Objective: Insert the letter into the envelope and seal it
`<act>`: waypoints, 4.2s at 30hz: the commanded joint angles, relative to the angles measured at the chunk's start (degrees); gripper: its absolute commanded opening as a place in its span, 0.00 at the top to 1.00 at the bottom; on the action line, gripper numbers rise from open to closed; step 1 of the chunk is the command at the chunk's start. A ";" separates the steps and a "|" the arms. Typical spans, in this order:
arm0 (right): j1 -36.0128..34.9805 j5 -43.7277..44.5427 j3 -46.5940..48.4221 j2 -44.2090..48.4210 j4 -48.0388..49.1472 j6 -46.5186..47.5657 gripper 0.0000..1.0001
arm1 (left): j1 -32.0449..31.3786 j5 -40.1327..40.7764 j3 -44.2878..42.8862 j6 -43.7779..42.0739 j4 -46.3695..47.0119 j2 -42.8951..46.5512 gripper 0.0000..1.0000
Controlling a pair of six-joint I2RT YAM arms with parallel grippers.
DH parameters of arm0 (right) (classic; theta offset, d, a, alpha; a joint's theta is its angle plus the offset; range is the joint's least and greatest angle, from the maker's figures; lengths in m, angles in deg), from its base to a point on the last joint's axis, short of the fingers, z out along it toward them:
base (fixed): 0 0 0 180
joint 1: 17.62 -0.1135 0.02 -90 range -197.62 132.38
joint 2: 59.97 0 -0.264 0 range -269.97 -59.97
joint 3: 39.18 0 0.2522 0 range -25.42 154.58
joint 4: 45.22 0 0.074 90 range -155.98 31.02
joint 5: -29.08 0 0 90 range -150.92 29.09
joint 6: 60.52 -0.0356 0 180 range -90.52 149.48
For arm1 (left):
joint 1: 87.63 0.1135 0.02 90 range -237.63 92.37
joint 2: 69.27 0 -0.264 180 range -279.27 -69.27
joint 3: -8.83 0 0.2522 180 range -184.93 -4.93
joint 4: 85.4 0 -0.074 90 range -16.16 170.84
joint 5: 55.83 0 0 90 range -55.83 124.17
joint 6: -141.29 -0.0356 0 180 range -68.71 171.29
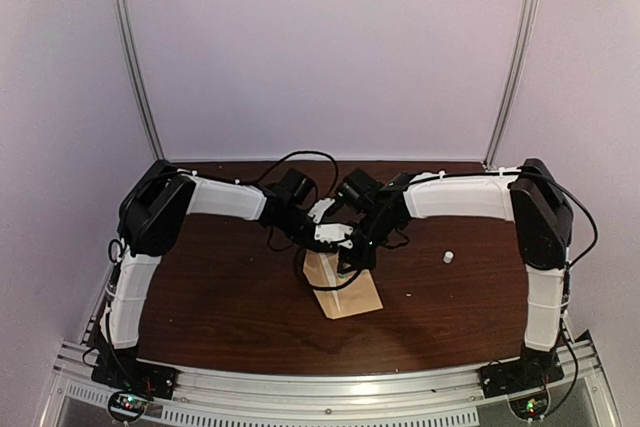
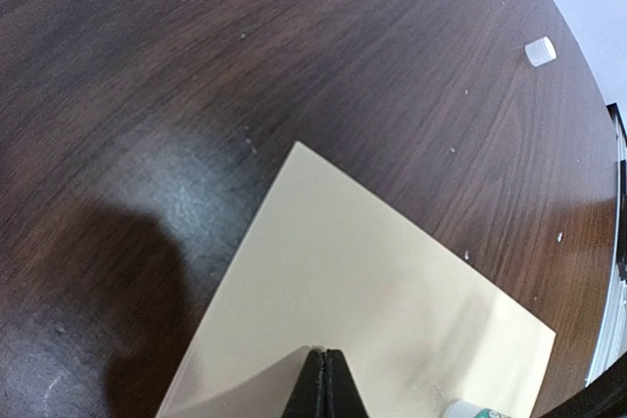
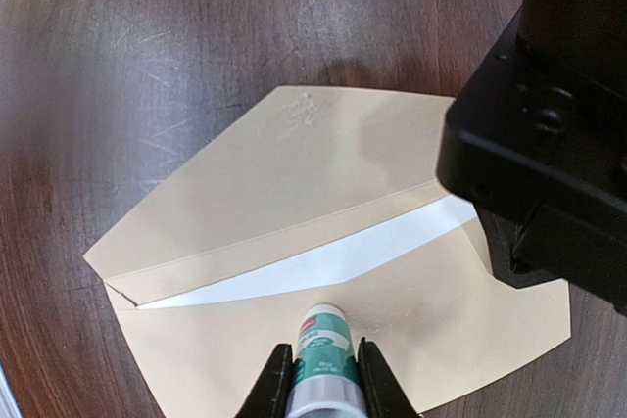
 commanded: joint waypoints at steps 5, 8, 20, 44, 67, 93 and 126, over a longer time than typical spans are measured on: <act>1.13 6.72 1.78 -2.20 0.06 -1.67 1.00 | -0.02 0.87 -0.30 -0.93 -2.06 -2.16 1.00; 1.85 7.40 2.28 -2.62 1.32 -2.51 1.00 | -0.05 0.60 -0.34 -1.02 -2.11 -2.17 1.00; 4.24 5.66 5.75 -5.44 2.41 -3.43 1.00 | -0.05 -0.23 -0.55 -0.86 -2.05 -2.16 1.00; 1.70 -1.54 3.55 -2.25 -8.90 1.27 1.00 | 0.08 1.39 -0.89 -1.66 -2.88 -2.25 1.00; 1.63 -2.24 2.72 11.68 -3.49 -3.26 1.00 | 0.12 1.32 -1.05 -2.70 -2.97 -2.33 1.00; 28.56 -41.46 -8.14 37.00 20.22 -36.00 1.00 | -14.37 27.62 26.62 -9.31 46.94 38.39 0.50; 27.80 -57.63 -22.43 32.63 64.11 -74.58 0.95 | -19.90 23.50 18.34 -1.74 65.00 26.67 0.65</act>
